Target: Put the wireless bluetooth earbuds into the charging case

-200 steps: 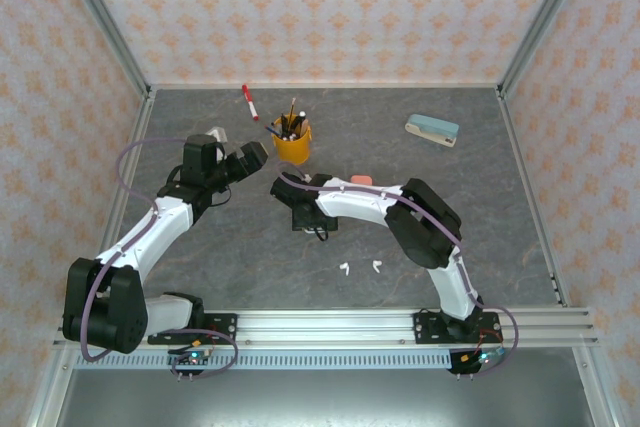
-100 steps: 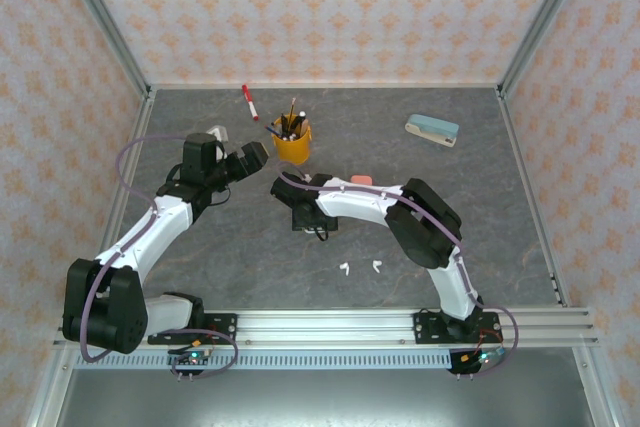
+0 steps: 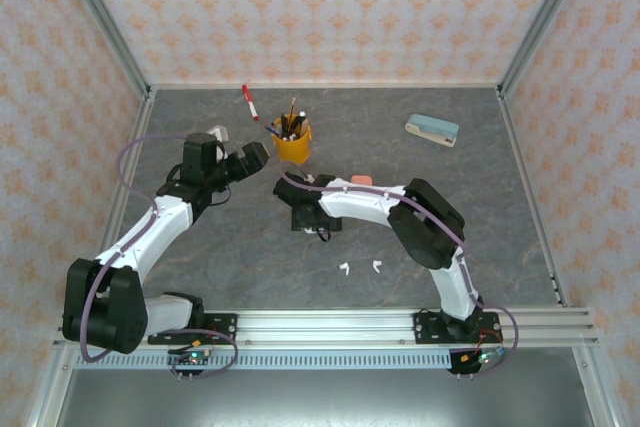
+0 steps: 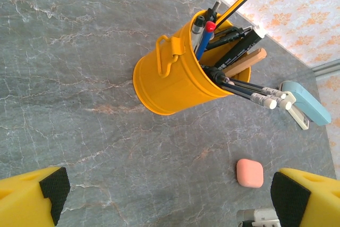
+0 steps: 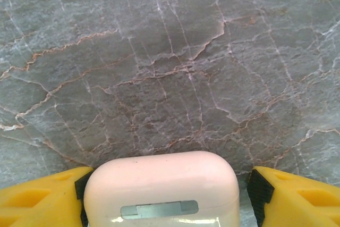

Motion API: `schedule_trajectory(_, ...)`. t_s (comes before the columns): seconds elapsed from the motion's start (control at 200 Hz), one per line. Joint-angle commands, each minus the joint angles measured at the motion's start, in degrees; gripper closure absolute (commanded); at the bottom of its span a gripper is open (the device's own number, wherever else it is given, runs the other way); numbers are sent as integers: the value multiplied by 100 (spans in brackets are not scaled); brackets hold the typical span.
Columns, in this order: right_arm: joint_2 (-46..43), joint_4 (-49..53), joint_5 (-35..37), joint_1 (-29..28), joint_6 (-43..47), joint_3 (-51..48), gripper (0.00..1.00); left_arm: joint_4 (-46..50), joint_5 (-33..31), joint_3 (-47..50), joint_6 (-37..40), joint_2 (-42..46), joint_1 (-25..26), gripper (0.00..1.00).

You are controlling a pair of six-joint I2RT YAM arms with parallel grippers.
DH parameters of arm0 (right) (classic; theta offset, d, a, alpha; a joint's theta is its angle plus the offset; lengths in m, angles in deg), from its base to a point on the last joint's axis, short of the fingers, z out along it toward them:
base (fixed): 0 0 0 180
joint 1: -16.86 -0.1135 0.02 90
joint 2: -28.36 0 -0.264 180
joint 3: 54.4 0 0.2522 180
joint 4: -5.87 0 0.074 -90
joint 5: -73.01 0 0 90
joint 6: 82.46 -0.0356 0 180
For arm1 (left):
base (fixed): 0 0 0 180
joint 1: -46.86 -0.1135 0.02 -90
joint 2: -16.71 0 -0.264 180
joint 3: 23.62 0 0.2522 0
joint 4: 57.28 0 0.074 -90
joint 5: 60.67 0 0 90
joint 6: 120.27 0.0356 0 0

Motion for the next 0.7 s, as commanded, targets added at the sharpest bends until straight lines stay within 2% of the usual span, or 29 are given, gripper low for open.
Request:
schedule_trajectory(0.0,-88,203,-38,58,-78,-191,23,-21,90,-148,84,49,35,0)
schedule_trajectory(0.696,110,275,43,64,-23,-45,24,-106,144,-86,84,47,45,0)
